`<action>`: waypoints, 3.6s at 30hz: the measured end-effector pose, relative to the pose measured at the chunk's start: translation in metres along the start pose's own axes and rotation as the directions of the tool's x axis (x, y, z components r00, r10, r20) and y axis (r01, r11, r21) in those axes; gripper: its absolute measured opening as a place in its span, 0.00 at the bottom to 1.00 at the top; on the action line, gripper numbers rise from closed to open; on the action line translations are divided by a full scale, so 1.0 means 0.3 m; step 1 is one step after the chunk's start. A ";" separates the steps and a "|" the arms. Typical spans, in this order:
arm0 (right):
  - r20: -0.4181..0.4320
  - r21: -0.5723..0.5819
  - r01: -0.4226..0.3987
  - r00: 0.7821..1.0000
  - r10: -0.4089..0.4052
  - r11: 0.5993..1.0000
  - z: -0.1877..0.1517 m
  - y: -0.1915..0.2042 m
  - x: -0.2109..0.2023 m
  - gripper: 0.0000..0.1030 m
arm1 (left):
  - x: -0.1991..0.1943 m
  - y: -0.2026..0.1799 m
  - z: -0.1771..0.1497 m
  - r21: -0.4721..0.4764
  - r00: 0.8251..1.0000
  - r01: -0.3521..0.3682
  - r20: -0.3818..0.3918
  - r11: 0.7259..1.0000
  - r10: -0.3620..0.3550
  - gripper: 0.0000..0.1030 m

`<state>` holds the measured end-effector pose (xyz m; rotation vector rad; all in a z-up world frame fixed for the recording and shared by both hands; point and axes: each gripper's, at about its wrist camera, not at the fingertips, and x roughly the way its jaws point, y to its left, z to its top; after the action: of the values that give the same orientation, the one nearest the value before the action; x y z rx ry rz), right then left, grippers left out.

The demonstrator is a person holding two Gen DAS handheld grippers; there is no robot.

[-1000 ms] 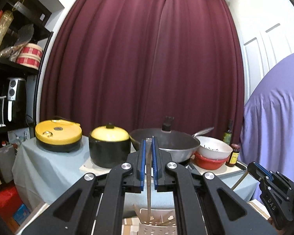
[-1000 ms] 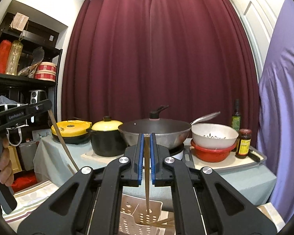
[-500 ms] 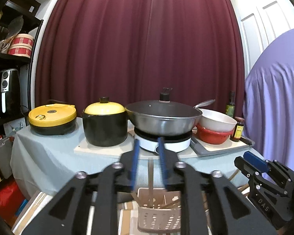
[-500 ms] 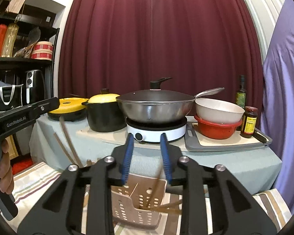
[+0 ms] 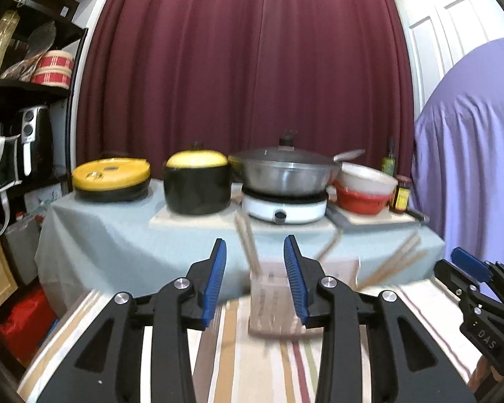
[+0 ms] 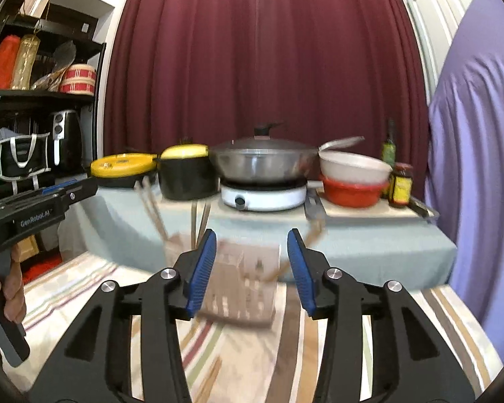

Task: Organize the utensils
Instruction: 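Insert the chopstick into the holder and open the left tool while the right tool releases its own, then move the left tool to a fifth chopstick and close while the right tool grasps another, then lift the chopstick with the left tool toward the white holder while the right tool carries its own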

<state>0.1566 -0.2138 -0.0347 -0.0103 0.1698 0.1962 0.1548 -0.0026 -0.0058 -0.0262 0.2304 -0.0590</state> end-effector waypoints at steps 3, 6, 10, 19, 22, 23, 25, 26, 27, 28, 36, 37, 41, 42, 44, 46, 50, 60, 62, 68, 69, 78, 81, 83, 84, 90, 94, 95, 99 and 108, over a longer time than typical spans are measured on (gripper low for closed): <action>-0.038 -0.005 0.009 0.999 -0.009 1.000 -0.094 0.018 -0.075 0.42 | -0.053 0.008 -0.089 -0.011 0.998 -0.020 -0.053 1.000 0.020 0.35; -0.085 -0.003 -0.001 0.996 0.001 1.000 -0.186 0.039 -0.129 0.42 | -0.095 0.014 -0.171 -0.019 0.994 -0.043 -0.097 0.999 0.041 0.35; -0.142 -0.013 -0.005 0.990 0.003 1.000 -0.309 0.077 -0.201 0.42 | -0.141 0.022 -0.276 -0.033 0.985 -0.071 -0.162 0.997 0.065 0.35; -0.220 -0.002 -0.031 0.975 0.030 1.000 -0.512 0.143 -0.305 0.42 | -0.240 0.045 -0.464 0.000 0.959 -0.120 -0.259 0.993 0.115 0.35; -0.239 0.012 -0.048 0.970 0.050 0.999 -0.548 0.159 -0.314 0.42 | -0.261 0.058 -0.513 0.003 0.950 -0.132 -0.286 0.991 0.128 0.35; -0.242 0.009 -0.051 0.969 0.052 0.999 -0.555 0.164 -0.316 0.42 | -0.264 0.061 -0.528 0.004 0.946 -0.137 -0.297 0.991 0.132 0.35; -0.257 0.003 -0.062 0.964 0.061 0.998 -0.575 0.179 -0.315 0.42 | -0.268 0.067 -0.552 0.001 0.938 -0.145 -0.319 0.990 0.137 0.35; -0.265 0.000 -0.067 0.962 0.064 0.998 -0.583 0.185 -0.314 0.42 | -0.274 0.069 -0.563 -0.002 0.936 -0.147 -0.324 0.989 0.138 0.35; -0.270 -0.002 -0.068 0.961 0.065 0.998 -0.587 0.188 -0.312 0.42 | -0.274 0.072 -0.570 -0.006 0.933 -0.149 -0.331 0.989 0.138 0.35; -0.277 -0.001 -0.072 0.958 0.069 0.997 -0.591 0.189 -0.308 0.42 | -0.274 0.074 -0.575 -0.009 0.933 -0.148 -0.334 0.989 0.137 0.35; -0.341 -0.008 -0.093 0.936 0.084 0.996 -0.637 0.213 -0.284 0.39 | -0.273 0.050 -0.595 -0.008 0.934 -0.121 -0.339 0.993 0.112 0.35; -0.350 -0.007 -0.095 0.933 0.086 0.995 -0.642 0.212 -0.281 0.34 | -0.273 0.045 -0.599 -0.008 0.934 -0.116 -0.342 0.993 0.107 0.35; -0.378 0.022 -0.089 0.921 0.091 0.996 -0.655 0.193 -0.268 0.26 | -0.277 0.032 -0.607 -0.013 0.934 -0.100 -0.346 0.995 0.089 0.35; -0.380 0.028 -0.091 0.920 0.094 0.996 -0.654 0.190 -0.267 0.21 | -0.278 0.027 -0.608 -0.013 0.934 -0.094 -0.346 0.996 0.083 0.35; -0.384 0.033 -0.094 0.918 0.099 0.995 -0.654 0.186 -0.265 0.20 | -0.279 0.014 -0.608 -0.010 0.936 -0.080 -0.346 0.997 0.072 0.35; -0.386 0.034 -0.103 0.916 0.108 0.994 -0.654 0.188 -0.266 0.14 | -0.276 -0.001 -0.610 -0.005 0.936 -0.066 -0.347 0.998 0.060 0.35; -0.400 0.004 -0.100 0.912 0.093 0.995 -0.657 0.202 -0.266 0.15 | -0.279 -0.029 -0.614 0.006 0.936 -0.043 -0.348 0.999 0.042 0.35; -0.391 0.046 -0.083 0.916 0.094 0.996 -0.653 0.153 -0.272 0.06 | -0.269 -0.131 -0.615 0.022 0.933 0.039 -0.358 0.999 -0.029 0.35; -0.381 0.056 -0.067 0.921 0.084 0.996 -0.645 0.130 -0.279 0.06 | -0.270 -0.159 -0.616 0.028 0.933 0.060 -0.356 0.998 -0.046 0.35; -0.343 0.067 -0.035 0.938 0.056 0.997 -0.632 0.062 -0.310 0.06 | -0.251 -0.255 -0.646 0.054 0.920 0.124 -0.379 0.991 -0.095 0.35; -0.336 0.069 -0.032 0.940 0.054 0.997 -0.629 0.051 -0.316 0.06 | -0.245 -0.273 -0.654 0.063 0.917 0.131 -0.386 0.989 -0.097 0.35; -0.293 0.107 -0.023 0.955 0.054 0.994 -0.628 -0.027 -0.340 0.06 | -0.202 -0.337 -0.695 0.069 0.896 0.139 -0.434 0.988 -0.095 0.35; -0.290 0.119 -0.027 0.955 0.061 0.993 -0.632 -0.037 -0.344 0.06 | -0.198 -0.356 -0.702 0.080 0.896 0.145 -0.434 0.986 -0.096 0.35; -0.287 0.121 -0.031 0.956 0.065 0.992 -0.633 -0.040 -0.346 0.06 | -0.207 -0.366 -0.703 0.088 0.899 0.143 -0.427 0.986 -0.093 0.35; -0.285 0.123 -0.033 0.956 0.067 0.992 -0.634 -0.041 -0.347 0.06 | -0.214 -0.371 -0.701 0.093 0.903 0.144 -0.420 0.985 -0.093 0.35; -0.284 0.135 -0.041 0.956 0.078 0.990 -0.636 -0.048 -0.346 0.06 | -0.210 -0.396 -0.707 0.117 0.903 0.152 -0.421 0.981 -0.090 0.33; -0.282 0.137 -0.045 0.956 0.082 0.990 -0.637 -0.049 -0.349 0.06 | -0.203 -0.389 -0.710 0.111 0.900 0.143 -0.427 0.984 -0.083 0.22; -0.281 0.138 -0.045 0.956 0.083 0.989 -0.637 -0.049 -0.349 0.06 | -0.204 -0.386 -0.708 0.109 0.902 0.142 -0.423 0.984 -0.083 0.22; -0.282 0.134 -0.046 0.956 0.082 0.990 -0.637 -0.046 -0.349 0.06 | -0.201 -0.388 -0.714 0.110 0.899 0.148 -0.429 0.983 -0.088 0.15; -0.283 0.119 -0.044 0.956 0.076 0.992 -0.634 -0.032 -0.349 0.06 | -0.209 -0.363 -0.712 0.111 0.906 0.135 -0.416 0.985 -0.078 0.06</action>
<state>0.0255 -0.2486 -0.2045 0.0778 0.4718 0.2453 0.0391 -0.1114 -0.1958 0.1129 0.6477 -0.1908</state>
